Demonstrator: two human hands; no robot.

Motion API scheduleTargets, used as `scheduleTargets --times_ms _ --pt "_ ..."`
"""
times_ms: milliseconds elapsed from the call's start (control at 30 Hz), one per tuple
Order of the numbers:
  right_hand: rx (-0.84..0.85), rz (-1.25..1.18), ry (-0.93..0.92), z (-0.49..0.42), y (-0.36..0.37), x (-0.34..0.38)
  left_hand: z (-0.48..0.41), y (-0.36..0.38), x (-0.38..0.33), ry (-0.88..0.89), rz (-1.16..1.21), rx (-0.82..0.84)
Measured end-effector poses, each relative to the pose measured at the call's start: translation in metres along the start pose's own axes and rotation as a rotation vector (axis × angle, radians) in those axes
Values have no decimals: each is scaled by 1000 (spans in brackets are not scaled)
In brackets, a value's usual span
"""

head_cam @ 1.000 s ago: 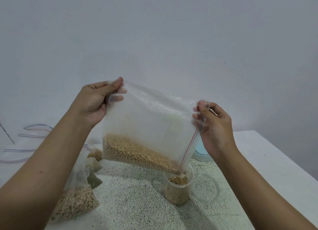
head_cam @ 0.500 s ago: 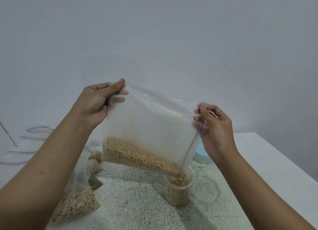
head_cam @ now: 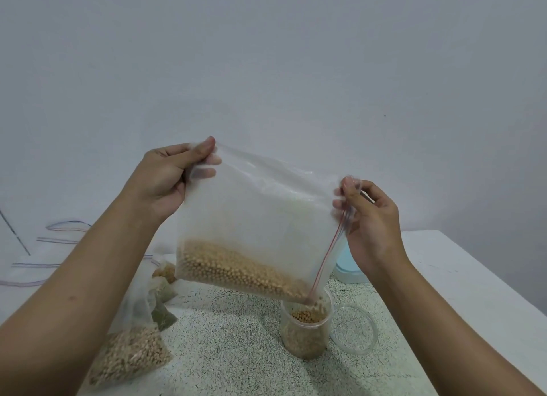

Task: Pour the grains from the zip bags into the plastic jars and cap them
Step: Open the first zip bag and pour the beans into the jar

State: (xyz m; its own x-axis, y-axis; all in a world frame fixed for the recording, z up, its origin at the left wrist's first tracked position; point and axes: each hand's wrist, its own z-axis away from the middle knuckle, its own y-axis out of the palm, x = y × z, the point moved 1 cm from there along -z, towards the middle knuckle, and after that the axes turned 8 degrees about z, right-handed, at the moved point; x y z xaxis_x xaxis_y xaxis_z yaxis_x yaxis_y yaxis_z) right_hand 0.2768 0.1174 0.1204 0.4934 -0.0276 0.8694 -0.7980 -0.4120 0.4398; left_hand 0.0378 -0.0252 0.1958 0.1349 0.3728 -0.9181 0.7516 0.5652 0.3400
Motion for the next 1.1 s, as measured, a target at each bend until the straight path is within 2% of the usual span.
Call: scheduleTargets --times_ms 1100 --pt "-12 1 -10 -6 -2 0 -4 8 1 -11 -6 8"
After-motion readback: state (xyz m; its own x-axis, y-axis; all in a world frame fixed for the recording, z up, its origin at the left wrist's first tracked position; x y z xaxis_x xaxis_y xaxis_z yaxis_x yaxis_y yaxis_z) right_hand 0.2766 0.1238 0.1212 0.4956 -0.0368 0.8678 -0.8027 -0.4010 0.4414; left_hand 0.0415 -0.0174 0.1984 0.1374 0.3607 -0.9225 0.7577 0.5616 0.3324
